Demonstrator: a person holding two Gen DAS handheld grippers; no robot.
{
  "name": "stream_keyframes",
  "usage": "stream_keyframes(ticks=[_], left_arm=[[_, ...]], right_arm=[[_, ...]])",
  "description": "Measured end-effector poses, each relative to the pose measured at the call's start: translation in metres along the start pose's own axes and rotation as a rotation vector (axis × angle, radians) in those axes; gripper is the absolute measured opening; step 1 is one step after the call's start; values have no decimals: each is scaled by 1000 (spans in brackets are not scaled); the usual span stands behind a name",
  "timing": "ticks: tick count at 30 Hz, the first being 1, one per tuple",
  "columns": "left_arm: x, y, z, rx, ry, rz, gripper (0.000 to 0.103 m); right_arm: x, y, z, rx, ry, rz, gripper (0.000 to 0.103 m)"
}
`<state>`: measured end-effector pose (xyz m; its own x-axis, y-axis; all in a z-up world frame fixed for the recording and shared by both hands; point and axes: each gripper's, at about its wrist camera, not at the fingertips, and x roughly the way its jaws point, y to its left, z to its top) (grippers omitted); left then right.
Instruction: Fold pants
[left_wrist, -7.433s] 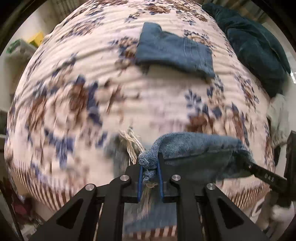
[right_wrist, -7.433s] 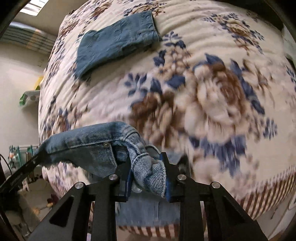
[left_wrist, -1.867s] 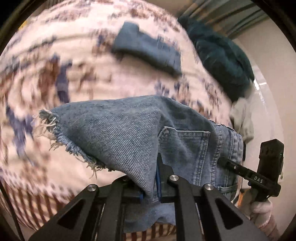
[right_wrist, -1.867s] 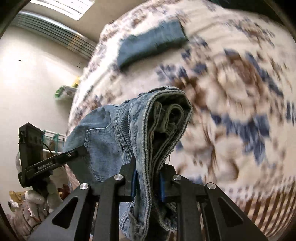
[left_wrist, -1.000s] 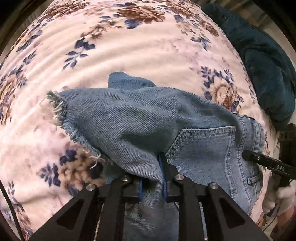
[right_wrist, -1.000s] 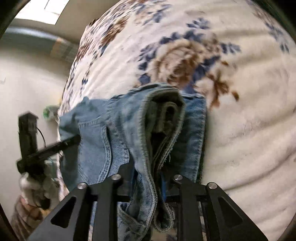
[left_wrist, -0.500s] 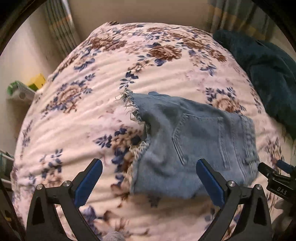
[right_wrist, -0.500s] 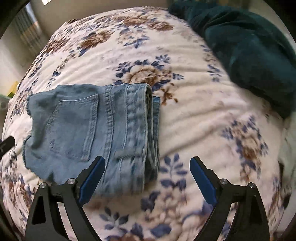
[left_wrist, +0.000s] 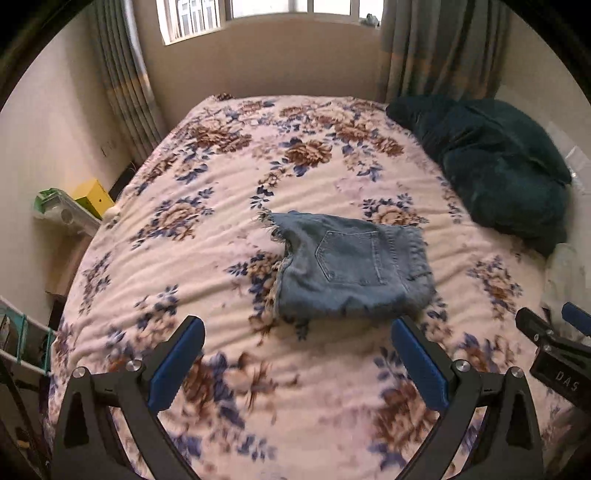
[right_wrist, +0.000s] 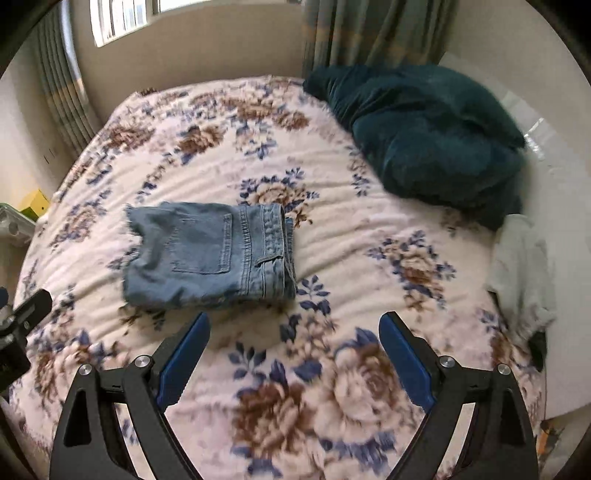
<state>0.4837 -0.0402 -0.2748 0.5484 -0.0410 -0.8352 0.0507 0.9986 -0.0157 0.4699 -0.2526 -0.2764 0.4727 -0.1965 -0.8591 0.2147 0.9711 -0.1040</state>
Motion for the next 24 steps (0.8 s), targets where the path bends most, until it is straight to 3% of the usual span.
stream_keyframes(ticks=[13, 19, 24], left_arm=[[-224, 18, -80, -7, -117, 27, 103], [-325, 15, -114, 4, -211, 55, 103], [-387, 9, -140, -10, -245, 55, 103]], right_arm=[[-271, -8, -102, -24, -180, 20, 95], [-385, -23, -146, -25, -251, 85, 95], [-462, -41, -180, -50, -293, 132, 95]])
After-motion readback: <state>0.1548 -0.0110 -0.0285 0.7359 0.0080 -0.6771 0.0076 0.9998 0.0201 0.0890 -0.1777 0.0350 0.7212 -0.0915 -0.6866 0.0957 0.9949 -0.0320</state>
